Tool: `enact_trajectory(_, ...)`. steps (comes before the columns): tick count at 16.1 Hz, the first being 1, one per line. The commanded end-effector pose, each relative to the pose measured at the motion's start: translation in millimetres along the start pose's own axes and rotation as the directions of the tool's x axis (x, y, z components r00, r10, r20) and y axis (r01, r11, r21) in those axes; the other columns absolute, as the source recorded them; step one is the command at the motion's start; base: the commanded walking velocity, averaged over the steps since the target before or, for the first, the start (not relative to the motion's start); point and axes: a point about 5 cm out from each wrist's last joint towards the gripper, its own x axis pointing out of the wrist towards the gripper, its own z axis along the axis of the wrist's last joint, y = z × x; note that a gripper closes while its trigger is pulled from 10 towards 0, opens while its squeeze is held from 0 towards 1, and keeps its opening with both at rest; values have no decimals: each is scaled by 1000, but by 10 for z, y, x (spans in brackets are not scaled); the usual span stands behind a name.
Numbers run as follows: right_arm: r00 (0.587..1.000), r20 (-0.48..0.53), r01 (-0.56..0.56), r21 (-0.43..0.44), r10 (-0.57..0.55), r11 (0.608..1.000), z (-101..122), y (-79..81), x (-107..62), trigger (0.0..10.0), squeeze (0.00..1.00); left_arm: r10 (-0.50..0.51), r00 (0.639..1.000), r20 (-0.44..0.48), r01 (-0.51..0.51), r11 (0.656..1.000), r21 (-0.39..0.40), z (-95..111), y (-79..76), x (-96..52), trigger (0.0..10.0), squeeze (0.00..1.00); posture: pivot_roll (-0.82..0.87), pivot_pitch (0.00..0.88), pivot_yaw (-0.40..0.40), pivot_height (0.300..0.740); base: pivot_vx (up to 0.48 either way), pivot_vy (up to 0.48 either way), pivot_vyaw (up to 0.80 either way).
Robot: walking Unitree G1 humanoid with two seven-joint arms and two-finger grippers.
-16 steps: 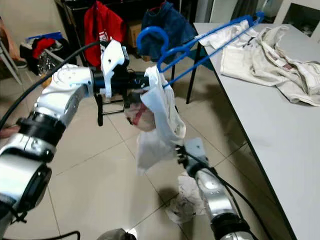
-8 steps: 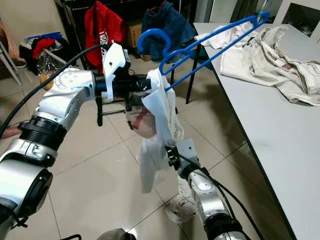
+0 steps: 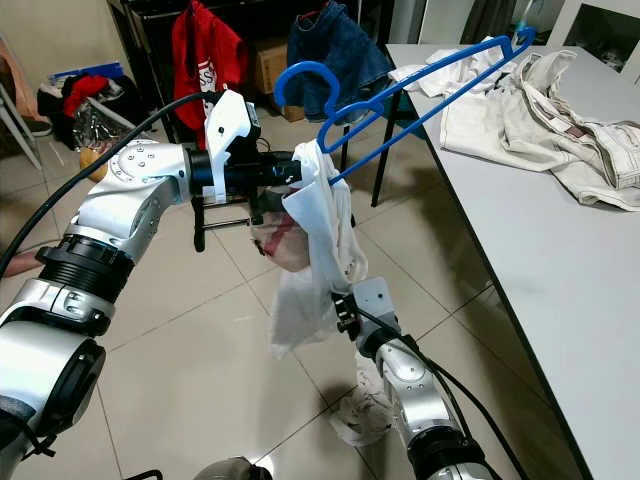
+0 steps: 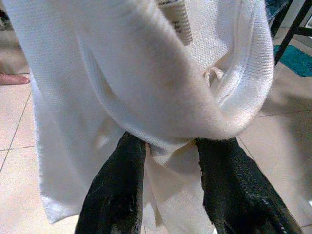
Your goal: Hang hanger
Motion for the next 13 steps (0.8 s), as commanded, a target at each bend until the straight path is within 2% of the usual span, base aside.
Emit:
enact_trajectory(1,1000,15,3,-12,-3,1000,40,-18,18,10000,0,4,1000,28,-5,1000,29,104,23,-7,10000,0,1,0,52,723,0,0,0)
enact_trajectory(4,1000,15,3,-12,-3,1000,40,-18,18,10000,0,4,1000,28,-5,1000,29,104,23,-7,10000,0,1,0,52,723,0,0,0)
enact_trajectory(5,997,72,-32,123,23,992,93,-29,-4,0,0,13,1000,20,-13,1000,-3,33,-30,-31,10000,0,-2,0,50,723,0,0,0)
enact_trajectory(6,993,111,-54,204,32,977,121,-67,-45,0,0,21,1000,13,-20,1000,-22,-17,-55,-50,10000,0,-3,0,50,723,0,0,0)
enact_trajectory(7,989,144,-75,268,37,961,135,-111,-108,1020,0,27,1000,6,-26,999,-41,-71,-81,-70,10000,0,-6,0,52,723,0,0,0)
enact_trajectory(8,990,134,-72,241,41,968,116,-105,-134,8314,0,21,1000,5,-21,999,-44,-81,-95,-66,10000,0,-8,0,52,723,0,0,0)
enact_trajectory(9,991,130,-73,230,44,970,108,-99,-147,10000,0,20,1000,4,-20,999,-46,-90,-102,-63,10000,0,-10,0,53,723,0,0,0)
enact_trajectory(13,990,111,-105,225,82,969,74,-97,-226,10000,0,25,1000,-1,-25,998,-60,-102,-139,-70,10000,0,-9,0,48,723,0,0,0)
